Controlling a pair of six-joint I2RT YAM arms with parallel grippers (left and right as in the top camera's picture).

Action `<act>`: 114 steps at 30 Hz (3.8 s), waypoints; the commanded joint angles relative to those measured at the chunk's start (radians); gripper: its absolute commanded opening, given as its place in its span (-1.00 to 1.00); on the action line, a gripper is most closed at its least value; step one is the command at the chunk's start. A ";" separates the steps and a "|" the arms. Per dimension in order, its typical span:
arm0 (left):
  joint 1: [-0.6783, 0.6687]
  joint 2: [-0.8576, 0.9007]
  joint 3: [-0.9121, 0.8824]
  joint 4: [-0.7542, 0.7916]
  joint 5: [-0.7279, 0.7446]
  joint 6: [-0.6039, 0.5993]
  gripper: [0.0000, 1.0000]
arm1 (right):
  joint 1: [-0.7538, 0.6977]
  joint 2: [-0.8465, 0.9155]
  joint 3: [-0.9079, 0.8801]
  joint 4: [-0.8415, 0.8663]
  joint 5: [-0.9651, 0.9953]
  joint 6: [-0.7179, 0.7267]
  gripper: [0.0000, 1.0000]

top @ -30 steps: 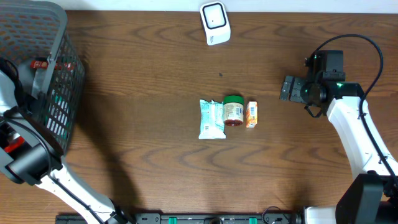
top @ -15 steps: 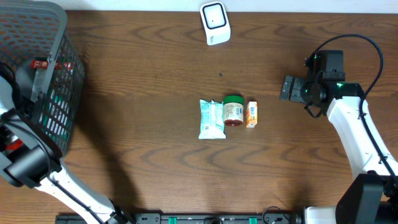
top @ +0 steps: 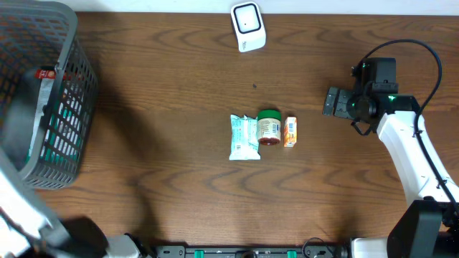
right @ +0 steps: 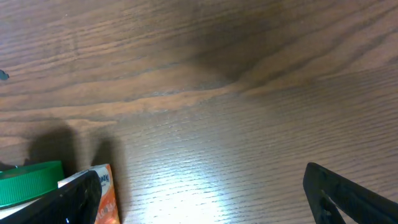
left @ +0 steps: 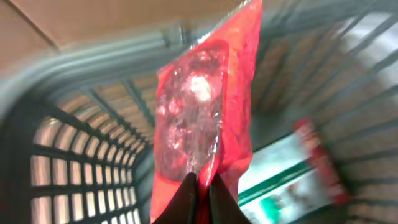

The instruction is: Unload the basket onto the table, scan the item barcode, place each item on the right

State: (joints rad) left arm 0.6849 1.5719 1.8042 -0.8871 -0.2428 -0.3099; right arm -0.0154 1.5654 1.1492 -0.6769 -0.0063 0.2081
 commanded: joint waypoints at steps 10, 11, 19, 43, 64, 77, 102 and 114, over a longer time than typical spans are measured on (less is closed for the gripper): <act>-0.029 -0.288 0.026 0.041 0.920 -0.070 -0.86 | -0.003 -0.015 0.012 0.000 0.008 -0.007 0.99; -0.048 -0.286 0.026 0.016 0.981 -0.070 -0.86 | -0.003 -0.015 0.012 0.000 0.008 -0.007 0.98; -0.334 -0.214 -0.120 -0.129 1.096 0.030 -0.86 | -0.003 -0.015 0.012 -0.001 0.009 -0.007 0.98; -0.716 0.201 -0.653 0.468 1.184 -0.174 -0.86 | -0.003 -0.015 0.012 0.000 0.008 -0.007 0.98; -0.726 0.153 -0.629 0.466 0.723 -0.090 0.22 | -0.003 -0.015 0.012 0.000 0.008 -0.007 0.98; -0.879 0.075 -0.639 0.397 0.548 -0.087 -0.85 | -0.003 -0.015 0.012 0.000 0.009 -0.007 0.99; -0.964 0.289 -0.629 0.416 0.248 -0.053 -0.85 | -0.003 -0.015 0.012 0.000 0.008 -0.007 0.99; -1.029 0.096 -0.622 0.407 0.316 -0.074 -0.83 | -0.003 -0.015 0.012 0.000 0.008 -0.007 0.99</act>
State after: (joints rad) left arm -0.3119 1.6394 1.1755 -0.4709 0.0269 -0.3801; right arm -0.0154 1.5654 1.1492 -0.6769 -0.0063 0.2077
